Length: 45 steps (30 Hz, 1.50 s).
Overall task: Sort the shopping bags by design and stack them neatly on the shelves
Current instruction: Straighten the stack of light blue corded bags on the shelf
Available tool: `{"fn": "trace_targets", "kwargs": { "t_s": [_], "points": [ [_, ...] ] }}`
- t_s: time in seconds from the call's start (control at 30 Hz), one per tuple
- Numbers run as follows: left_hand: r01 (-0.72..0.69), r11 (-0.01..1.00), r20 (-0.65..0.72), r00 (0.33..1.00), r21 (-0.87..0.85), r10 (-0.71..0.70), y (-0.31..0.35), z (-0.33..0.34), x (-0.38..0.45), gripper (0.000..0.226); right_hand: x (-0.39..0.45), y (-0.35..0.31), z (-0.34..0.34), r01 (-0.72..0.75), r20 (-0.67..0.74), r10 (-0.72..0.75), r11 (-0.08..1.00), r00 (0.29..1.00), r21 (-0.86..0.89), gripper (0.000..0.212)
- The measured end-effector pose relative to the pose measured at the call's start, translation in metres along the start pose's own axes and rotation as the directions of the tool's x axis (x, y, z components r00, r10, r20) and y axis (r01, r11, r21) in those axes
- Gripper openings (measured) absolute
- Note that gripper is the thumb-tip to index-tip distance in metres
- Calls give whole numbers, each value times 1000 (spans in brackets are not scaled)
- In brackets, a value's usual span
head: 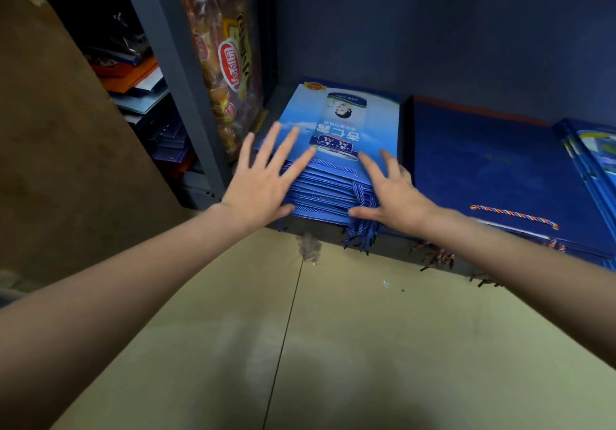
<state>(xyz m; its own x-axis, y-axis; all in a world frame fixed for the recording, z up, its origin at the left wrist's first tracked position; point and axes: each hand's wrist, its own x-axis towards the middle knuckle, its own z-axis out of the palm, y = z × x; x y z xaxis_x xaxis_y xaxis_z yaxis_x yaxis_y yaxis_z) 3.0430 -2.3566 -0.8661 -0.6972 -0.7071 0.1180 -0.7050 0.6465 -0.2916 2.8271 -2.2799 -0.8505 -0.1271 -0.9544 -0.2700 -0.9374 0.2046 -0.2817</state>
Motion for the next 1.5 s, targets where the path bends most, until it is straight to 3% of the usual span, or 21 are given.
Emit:
{"fn": "trace_targets", "kwargs": {
  "t_s": [0.1, 0.17, 0.23, 0.3, 0.47, 0.7, 0.9, 1.03, 1.13, 1.23, 1.3, 1.4, 1.47, 1.5],
  "points": [
    [42, 997, 62, 997, 58, -46, -1, 11, -1, 109, 6, -7, 1, 11, -66, -13, 999, 998, -31, 98],
    [73, 995, 78, 994, 73, -79, -5, 16, -1, 105, 4, -10, -4, 12, -132, -51, 960, 990, -278, 100],
    [89, 994, 65, 994, 62, -93, -9, 20, -2, 97, 0, -23, -2, 79, -193, -206, 852, 959, -517, 98],
    [89, 995, 34, 995, 45, -91, -11, 23, -1, 93, 0, -43, 8, 156, -181, -318, 794, 931, -588, 99],
    [86, 996, -57, 995, 12, -85, -13, 34, -1, 100, 29, -67, 35, 122, -214, -288, 816, 934, -565, 106],
    [55, 983, -146, 986, -177, -81, -13, 46, 3, 104, 36, -59, 43, 101, -235, -298, 790, 925, -604, 109],
    [146, 944, -206, 955, -296, -212, 2, 49, 4, 92, 43, -48, 44, 85, -396, -455, 735, 798, -673, 105],
    [174, 958, -298, 924, -229, -240, -7, 37, 19, 94, 50, -44, 18, 147, -414, -583, 683, 699, -715, 95],
    [117, 976, -327, 929, -184, -173, -27, 31, 26, 101, 55, -43, 0, 184, -401, -592, 691, 699, -699, 89],
    [80, 944, -295, 939, -320, -179, -40, 32, 22, 101, 59, -42, -8, 211, -383, -586, 702, 714, -680, 89],
    [131, 810, -199, 936, -571, -292, -37, 32, 15, 102, 60, -40, -8, 213, -372, -570, 712, 733, -669, 89],
    [267, 345, 58, 856, -900, -513, -21, 32, 6, 106, 60, -43, -14, 230, -327, -538, 725, 777, -649, 89],
    [335, 74, 246, 808, -939, -535, -9, 40, -1, 88, 60, -44, -21, 244, -278, -504, 741, 818, -625, 89],
    [342, -5, 292, 792, -940, -536, -5, 45, -4, 67, 61, -44, -23, 250, -260, -492, 748, 831, -614, 89]
  ]
}}
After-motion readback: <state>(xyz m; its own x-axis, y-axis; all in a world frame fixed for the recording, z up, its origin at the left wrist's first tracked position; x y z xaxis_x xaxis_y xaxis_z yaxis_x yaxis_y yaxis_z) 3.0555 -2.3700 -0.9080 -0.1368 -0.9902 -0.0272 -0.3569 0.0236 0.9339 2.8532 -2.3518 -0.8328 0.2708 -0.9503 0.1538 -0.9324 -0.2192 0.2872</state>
